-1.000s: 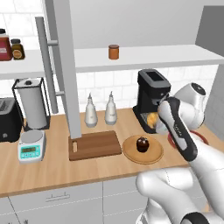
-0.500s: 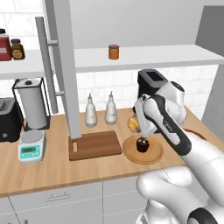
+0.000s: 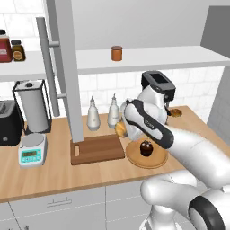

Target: From the different types of pastries on the counter, select a croissant and place it on the cutting board. Then retrieve a jar of jam from the cabinet and place it alongside the croissant on the cutting board.

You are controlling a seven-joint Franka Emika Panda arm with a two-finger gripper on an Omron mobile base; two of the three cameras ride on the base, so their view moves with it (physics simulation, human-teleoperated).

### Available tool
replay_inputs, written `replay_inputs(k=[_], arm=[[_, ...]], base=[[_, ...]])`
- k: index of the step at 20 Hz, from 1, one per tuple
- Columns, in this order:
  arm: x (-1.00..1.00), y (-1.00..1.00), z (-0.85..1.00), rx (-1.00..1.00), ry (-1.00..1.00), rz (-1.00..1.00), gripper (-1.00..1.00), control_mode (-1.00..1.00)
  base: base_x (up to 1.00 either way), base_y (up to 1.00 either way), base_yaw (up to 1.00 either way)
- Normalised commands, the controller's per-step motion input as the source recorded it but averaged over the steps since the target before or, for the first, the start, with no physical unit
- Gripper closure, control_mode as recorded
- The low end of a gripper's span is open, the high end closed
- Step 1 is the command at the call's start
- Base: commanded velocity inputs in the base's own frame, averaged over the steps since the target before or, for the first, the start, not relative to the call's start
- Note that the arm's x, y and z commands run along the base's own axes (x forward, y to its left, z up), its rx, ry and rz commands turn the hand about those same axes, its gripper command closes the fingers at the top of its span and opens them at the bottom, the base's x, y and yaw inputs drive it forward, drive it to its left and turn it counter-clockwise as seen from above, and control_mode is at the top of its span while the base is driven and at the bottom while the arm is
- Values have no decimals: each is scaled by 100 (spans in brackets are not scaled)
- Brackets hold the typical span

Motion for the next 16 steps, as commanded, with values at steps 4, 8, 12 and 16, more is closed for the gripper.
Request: replay_inputs(k=[4, 8, 12, 16], arm=[[59, 3, -44, -15, 0, 0, 100, -100], [33, 0, -43, -11, 0, 0, 100, -100], [21, 0, -28, -5, 3, 0, 100, -100], [31, 0, -38, -7, 2, 0, 100, -100]], base=[[0, 0, 0], [0, 0, 0], [0, 0, 0], [0, 0, 0]])
